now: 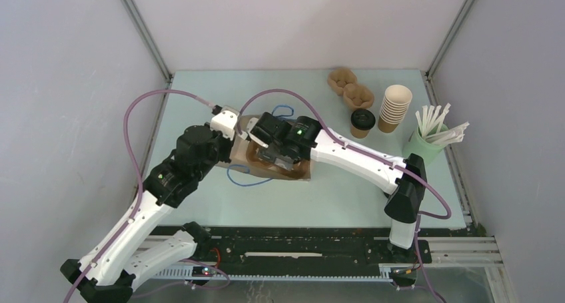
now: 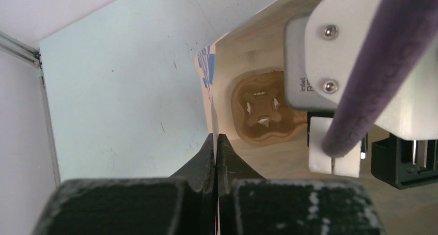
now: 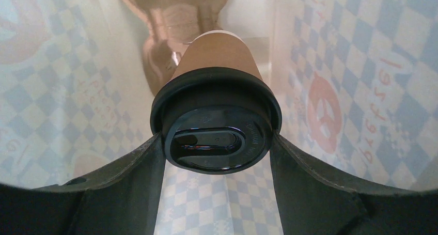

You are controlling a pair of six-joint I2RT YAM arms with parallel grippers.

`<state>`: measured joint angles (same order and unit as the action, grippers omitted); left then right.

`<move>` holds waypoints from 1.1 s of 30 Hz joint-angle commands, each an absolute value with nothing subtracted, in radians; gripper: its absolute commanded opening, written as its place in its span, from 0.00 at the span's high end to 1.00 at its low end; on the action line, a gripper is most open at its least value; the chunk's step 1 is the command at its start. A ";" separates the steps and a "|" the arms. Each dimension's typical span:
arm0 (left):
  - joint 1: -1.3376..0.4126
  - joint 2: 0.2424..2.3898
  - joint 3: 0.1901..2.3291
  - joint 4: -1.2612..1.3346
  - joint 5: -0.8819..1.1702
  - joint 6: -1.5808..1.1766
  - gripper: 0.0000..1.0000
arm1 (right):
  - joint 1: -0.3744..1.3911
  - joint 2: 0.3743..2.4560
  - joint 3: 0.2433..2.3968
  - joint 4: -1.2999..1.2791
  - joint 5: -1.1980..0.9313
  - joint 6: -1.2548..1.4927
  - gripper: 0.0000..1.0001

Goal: Pack the takeout coffee

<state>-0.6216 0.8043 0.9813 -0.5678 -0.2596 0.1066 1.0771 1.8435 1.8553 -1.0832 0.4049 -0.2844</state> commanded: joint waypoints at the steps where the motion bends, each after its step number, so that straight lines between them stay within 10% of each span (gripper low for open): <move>1: -0.629 0.788 0.971 -0.511 -0.277 0.130 1.00 | 1.083 1.801 1.865 -1.116 0.342 -0.268 1.00; 33: -0.633 0.826 1.028 -0.358 -0.321 0.198 1.00 | 1.091 1.772 1.776 -1.047 0.469 -0.205 1.00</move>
<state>-0.6254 0.8524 0.9836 -0.4183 -0.3111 0.1677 1.0893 1.8141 1.7821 -1.1015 0.4316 -0.2253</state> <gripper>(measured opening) 0.004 0.756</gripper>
